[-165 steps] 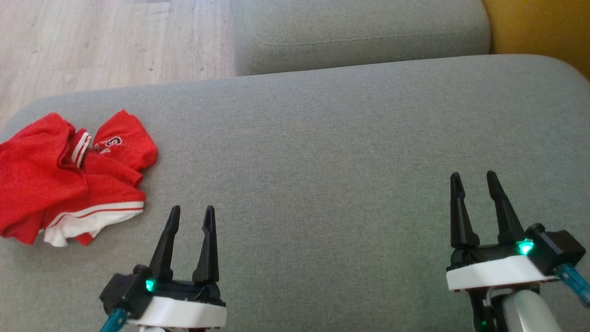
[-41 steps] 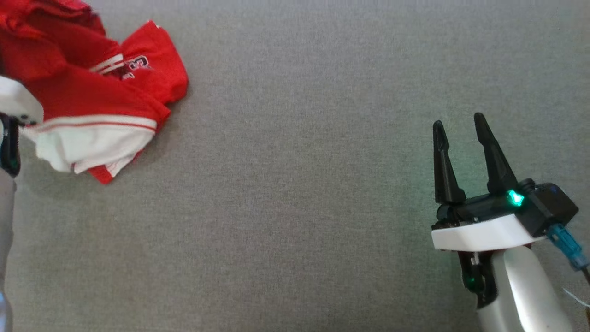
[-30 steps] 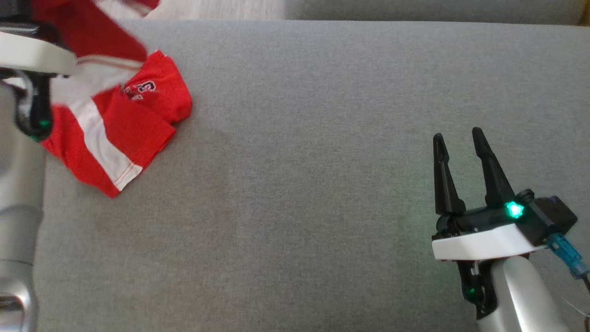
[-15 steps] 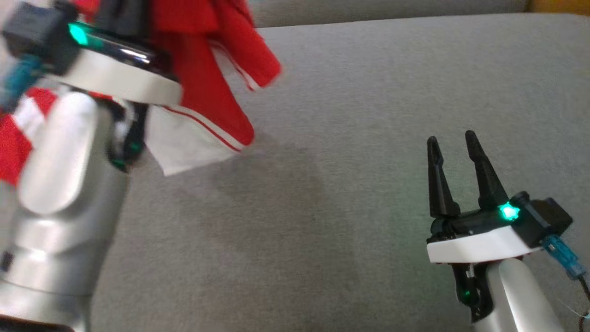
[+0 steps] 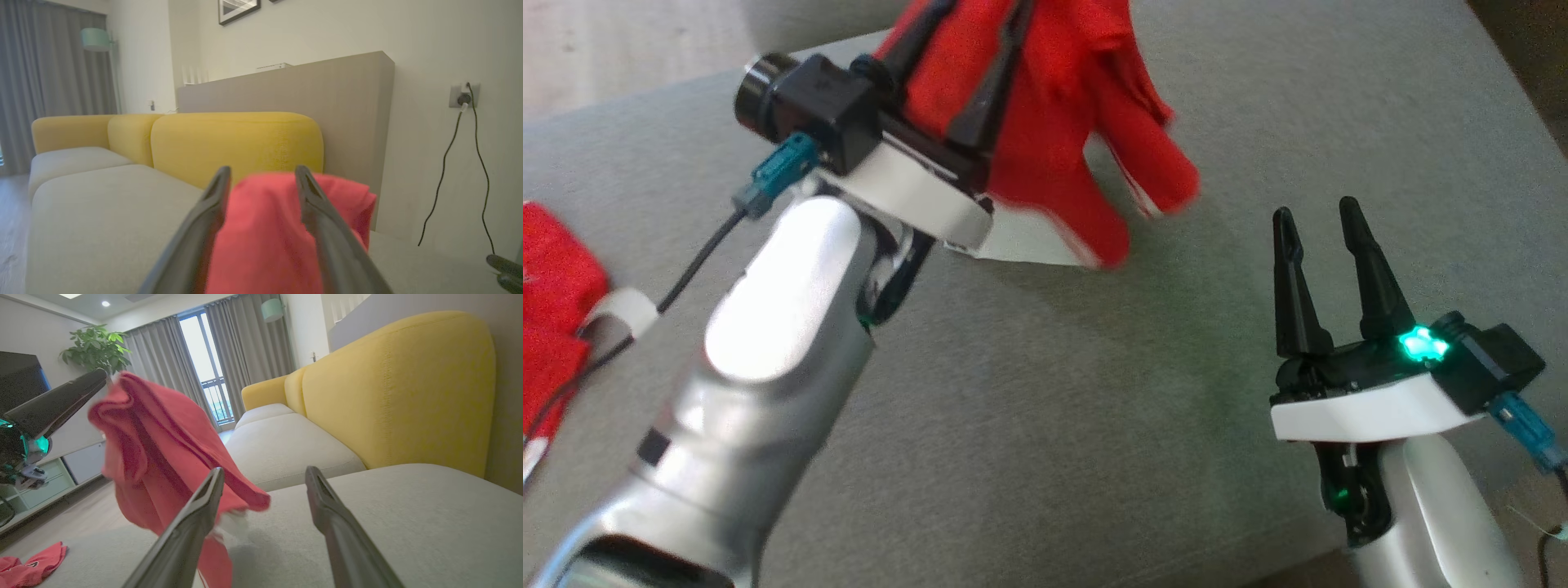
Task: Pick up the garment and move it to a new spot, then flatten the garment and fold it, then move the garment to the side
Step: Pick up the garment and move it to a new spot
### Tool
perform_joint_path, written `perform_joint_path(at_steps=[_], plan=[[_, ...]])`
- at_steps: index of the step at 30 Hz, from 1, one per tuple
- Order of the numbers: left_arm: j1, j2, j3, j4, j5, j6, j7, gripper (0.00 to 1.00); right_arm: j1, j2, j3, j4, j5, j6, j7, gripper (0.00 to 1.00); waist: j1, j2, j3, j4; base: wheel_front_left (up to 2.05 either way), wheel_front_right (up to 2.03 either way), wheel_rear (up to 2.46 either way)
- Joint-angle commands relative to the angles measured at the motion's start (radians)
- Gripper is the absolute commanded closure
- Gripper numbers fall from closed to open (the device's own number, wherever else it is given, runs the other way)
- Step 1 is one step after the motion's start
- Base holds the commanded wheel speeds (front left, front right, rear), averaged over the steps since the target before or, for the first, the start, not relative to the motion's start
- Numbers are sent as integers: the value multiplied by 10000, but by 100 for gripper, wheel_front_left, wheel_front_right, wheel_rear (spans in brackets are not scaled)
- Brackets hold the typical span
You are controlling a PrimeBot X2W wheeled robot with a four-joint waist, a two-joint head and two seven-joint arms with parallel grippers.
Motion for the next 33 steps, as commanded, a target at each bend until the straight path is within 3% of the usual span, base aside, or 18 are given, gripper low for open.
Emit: perform_joint_path(at_steps=[1,11,21,29,33], plan=[[-968,294,300,127,321,-50,-348,0,-278,-37,233,-381,97,-7,-61,0,-1,0,276,-582,0,0,0],[-711,620,965,1294,144,151,-1388,0,-4,-37,-56,-352,-139,-7,-61,0,-1,0,-66,188,0,0,0],[2564,1080,2013,94,-49,522,-1618,0,482,-37,-314,-155,-728,-7,-61,0,-1,0,-899,1909,0,0,0],[5919,256,2667,-1173,400,666,-1622,0,978,-37,-599,-59,-1027,-7,-61,0,-1,0,-1309,2761,0,0,0],[6290,-270,2968,-1368,561,552,-1622,0,1003,-37,-557,29,-1230,-7,-61,0,-1,0,-1316,3006,0,0,0]])
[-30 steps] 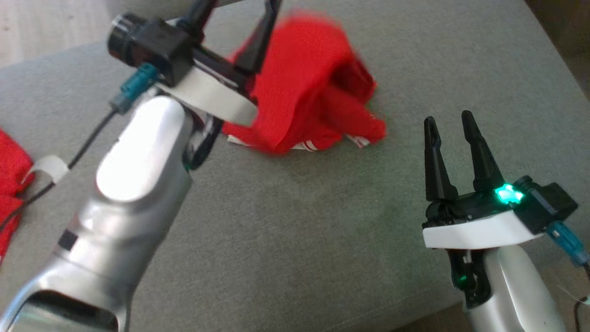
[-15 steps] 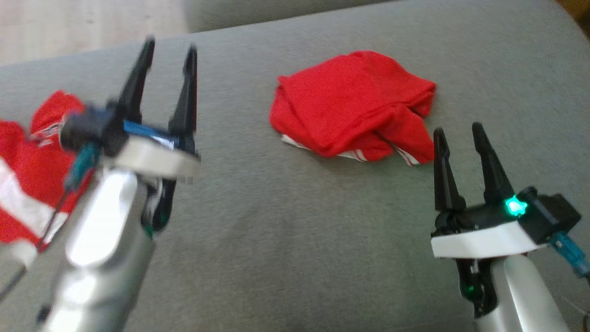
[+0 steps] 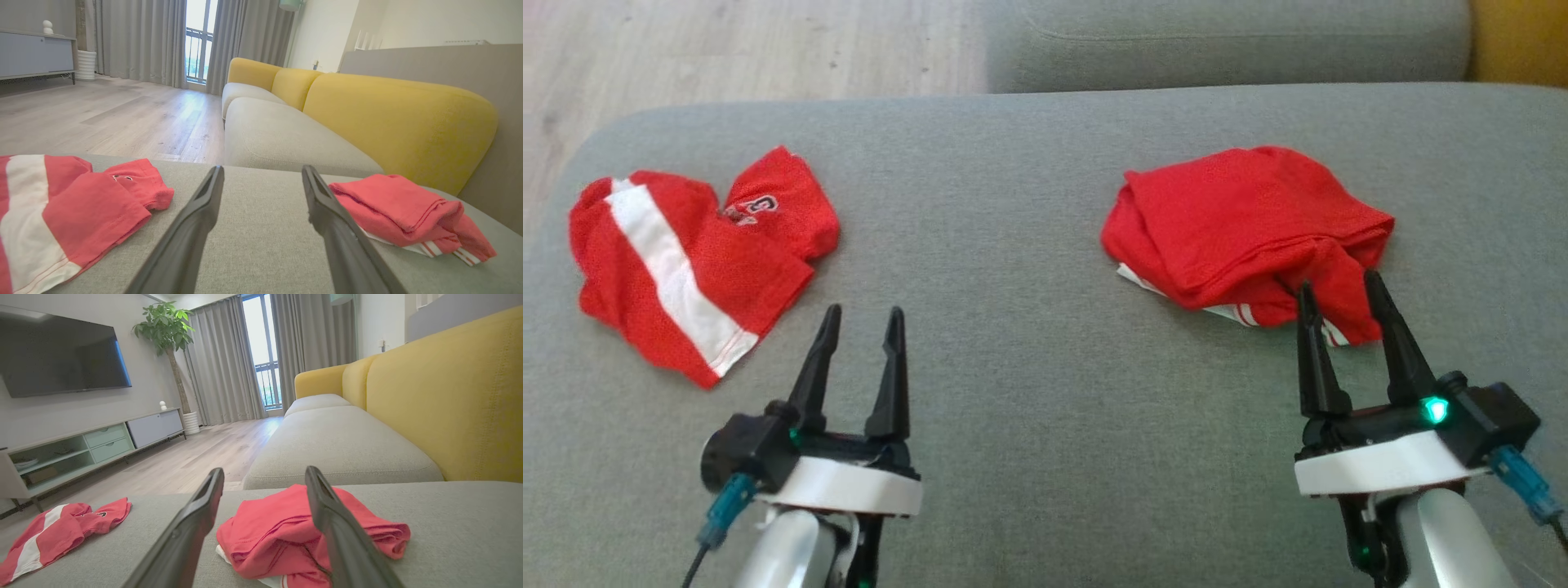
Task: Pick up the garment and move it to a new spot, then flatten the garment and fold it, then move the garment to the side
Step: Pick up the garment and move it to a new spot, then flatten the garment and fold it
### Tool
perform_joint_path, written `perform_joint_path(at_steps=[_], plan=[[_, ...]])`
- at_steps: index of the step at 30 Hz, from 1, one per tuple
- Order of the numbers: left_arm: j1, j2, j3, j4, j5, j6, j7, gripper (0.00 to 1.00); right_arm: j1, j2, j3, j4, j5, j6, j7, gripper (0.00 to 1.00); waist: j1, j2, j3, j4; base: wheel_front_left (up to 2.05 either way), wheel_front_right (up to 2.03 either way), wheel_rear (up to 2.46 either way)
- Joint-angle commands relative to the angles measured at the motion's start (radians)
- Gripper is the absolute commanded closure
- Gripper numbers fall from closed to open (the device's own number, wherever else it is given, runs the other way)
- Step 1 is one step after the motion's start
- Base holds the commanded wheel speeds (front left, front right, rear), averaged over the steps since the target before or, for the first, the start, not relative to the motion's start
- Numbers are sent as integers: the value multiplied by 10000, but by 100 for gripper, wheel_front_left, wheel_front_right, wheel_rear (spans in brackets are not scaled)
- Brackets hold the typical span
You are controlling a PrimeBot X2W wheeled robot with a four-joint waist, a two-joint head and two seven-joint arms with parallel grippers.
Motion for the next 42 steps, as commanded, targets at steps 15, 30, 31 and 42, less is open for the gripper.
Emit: perform_joint_path(at_steps=[15,30,31,42], plan=[[-642,-579,730,-88,614,-619,-52,0,-1726,-43,-702,3708,-809,-7,774,0,2,0,737,982,0,0,0],[-830,-738,756,130,784,-778,-53,0,-3460,-43,-384,6710,556,-7,208,100,2,0,959,1189,0,0,0],[-831,-743,772,136,787,-782,-53,0,-3530,-43,-276,6730,558,-7,139,100,2,0,938,1168,0,0,0],[-616,-775,1000,126,721,-805,-53,0,-3434,-43,790,4414,320,-7,-59,100,2,0,397,909,0,0,0]])
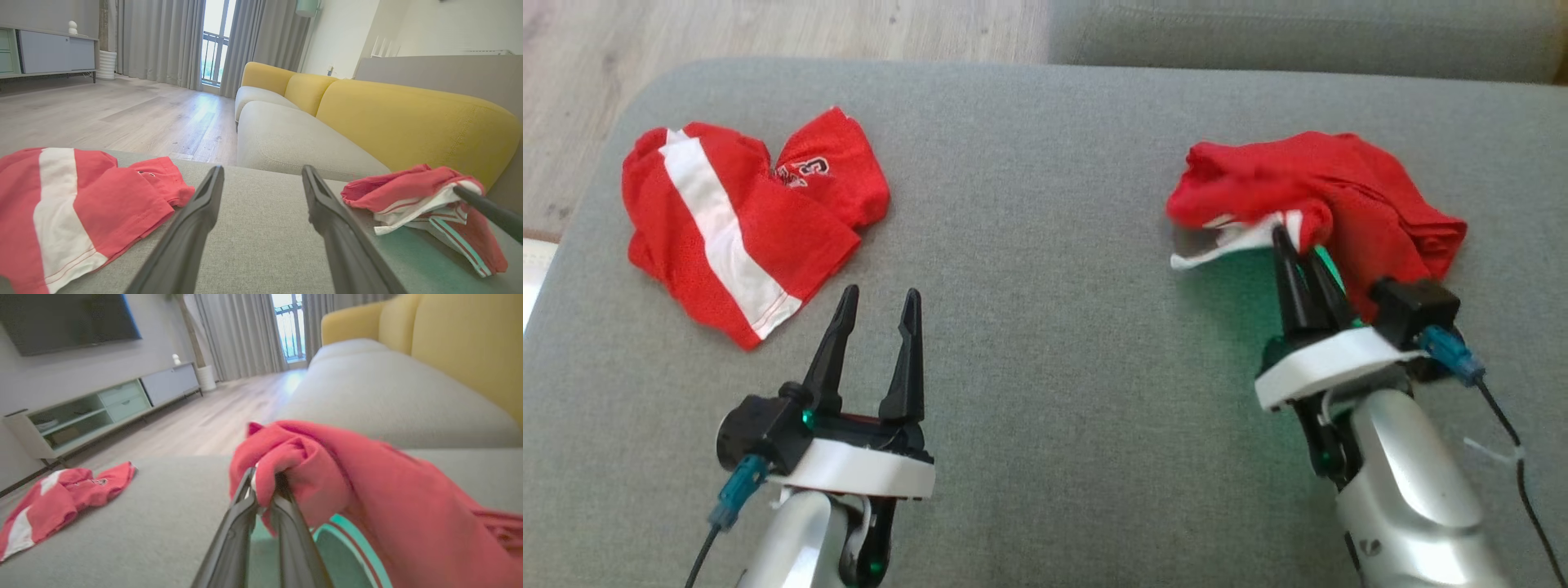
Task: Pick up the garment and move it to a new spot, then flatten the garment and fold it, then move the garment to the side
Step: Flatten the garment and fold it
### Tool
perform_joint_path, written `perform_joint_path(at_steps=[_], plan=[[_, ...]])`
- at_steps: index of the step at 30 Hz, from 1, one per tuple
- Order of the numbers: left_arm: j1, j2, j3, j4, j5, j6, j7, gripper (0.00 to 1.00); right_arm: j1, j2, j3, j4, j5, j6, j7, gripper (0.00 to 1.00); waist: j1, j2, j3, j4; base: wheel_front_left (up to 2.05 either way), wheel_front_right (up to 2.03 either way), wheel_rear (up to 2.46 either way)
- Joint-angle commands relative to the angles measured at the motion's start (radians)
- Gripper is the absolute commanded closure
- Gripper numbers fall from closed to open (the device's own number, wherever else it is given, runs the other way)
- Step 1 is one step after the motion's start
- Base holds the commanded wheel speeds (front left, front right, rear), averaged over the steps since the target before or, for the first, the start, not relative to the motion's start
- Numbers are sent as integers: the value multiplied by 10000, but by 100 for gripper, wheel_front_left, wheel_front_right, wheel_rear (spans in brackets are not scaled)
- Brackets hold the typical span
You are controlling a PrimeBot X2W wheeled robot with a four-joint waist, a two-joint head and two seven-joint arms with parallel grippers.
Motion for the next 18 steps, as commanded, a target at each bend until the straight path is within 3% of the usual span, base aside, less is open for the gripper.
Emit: perform_joint_path(at_steps=[1,7,18], plan=[[-208,2,407,-315,25,-41,-53,0,-63,-16,369,-768,-176,-7,-134,100,0,0,-124,-29,0,0,0],[-1,-2,448,-370,-82,-31,-53,0,87,-16,-98,-2754,-802,-7,-135,100,0,0,-456,-2,0,0,0],[338,-4,461,-449,-179,85,-53,0,-550,-16,-3819,-4379,-2686,-7,365,100,0,0,-890,32,0,0,0]])
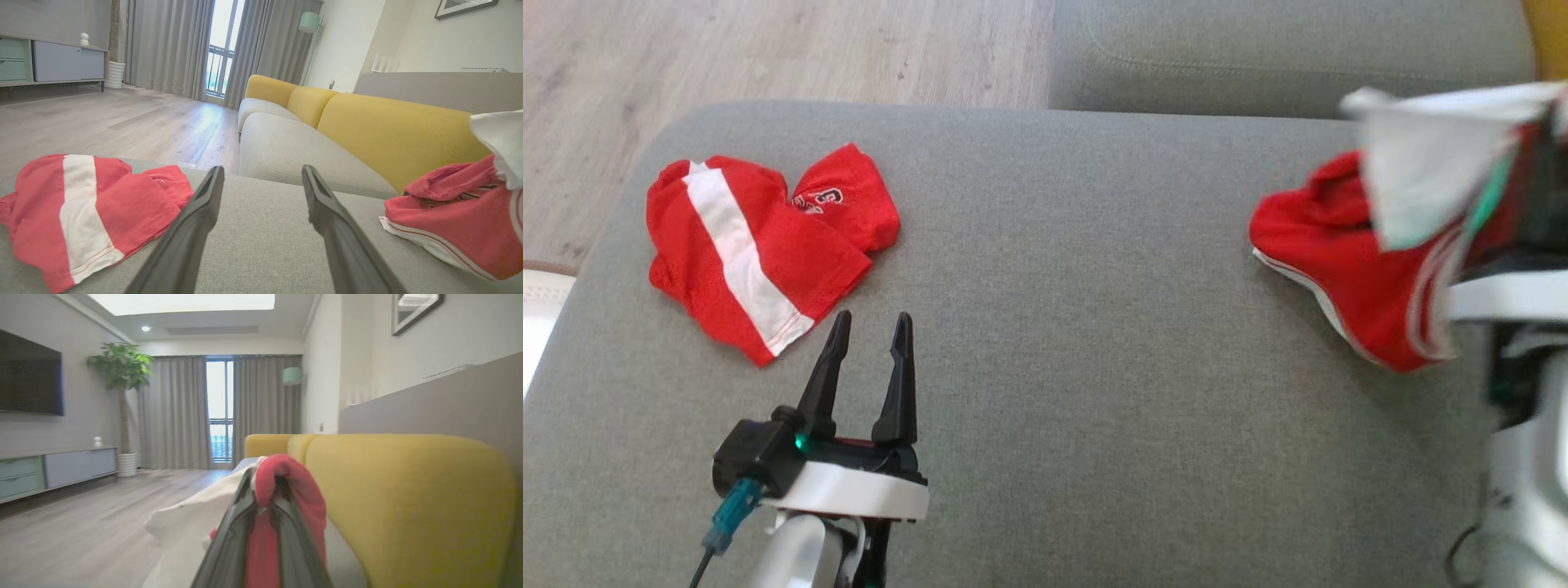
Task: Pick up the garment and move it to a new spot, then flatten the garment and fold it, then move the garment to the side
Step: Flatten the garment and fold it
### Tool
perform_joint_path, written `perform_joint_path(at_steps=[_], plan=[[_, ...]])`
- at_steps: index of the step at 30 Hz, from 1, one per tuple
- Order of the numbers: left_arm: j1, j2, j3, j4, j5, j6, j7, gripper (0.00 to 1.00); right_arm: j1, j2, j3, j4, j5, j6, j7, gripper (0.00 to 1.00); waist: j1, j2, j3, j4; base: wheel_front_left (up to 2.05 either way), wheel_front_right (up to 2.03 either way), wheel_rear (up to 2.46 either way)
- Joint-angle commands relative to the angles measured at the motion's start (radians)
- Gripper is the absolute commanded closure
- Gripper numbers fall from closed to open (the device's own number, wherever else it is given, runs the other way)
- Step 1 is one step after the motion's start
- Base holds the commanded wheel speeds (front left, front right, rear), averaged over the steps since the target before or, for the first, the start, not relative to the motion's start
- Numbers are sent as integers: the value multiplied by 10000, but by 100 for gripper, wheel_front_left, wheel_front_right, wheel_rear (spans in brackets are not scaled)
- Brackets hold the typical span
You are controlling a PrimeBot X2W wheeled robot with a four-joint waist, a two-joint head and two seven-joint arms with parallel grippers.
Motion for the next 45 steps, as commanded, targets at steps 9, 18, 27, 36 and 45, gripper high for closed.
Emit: perform_joint_path(at_steps=[9,18,27,36,45], plan=[[-104,4,57,-446,-205,139,-53,0,-2283,-395,-582,-1895,-1624,-7,967,100,0,0,-279,259,0,0,0],[-153,3,-346,-407,-471,194,-53,0,-3276,-589,3022,-496,-1542,-7,1949,100,0,0,66,1268,0,0,0],[-387,3,-728,-63,-652,195,-53,0,-4312,-39,5448,4751,857,-7,1559,0,0,0,414,2188,0,0,0],[-232,3,-340,-191,-623,297,-53,0,-4543,-34,5976,6128,1259,-7,538,0,0,0,278,1268,0,0,0],[-371,3,31,-652,-534,292,-53,0,-2897,-182,5106,4746,929,-7,-396,0,0,0,334,-331,0,0,0]])
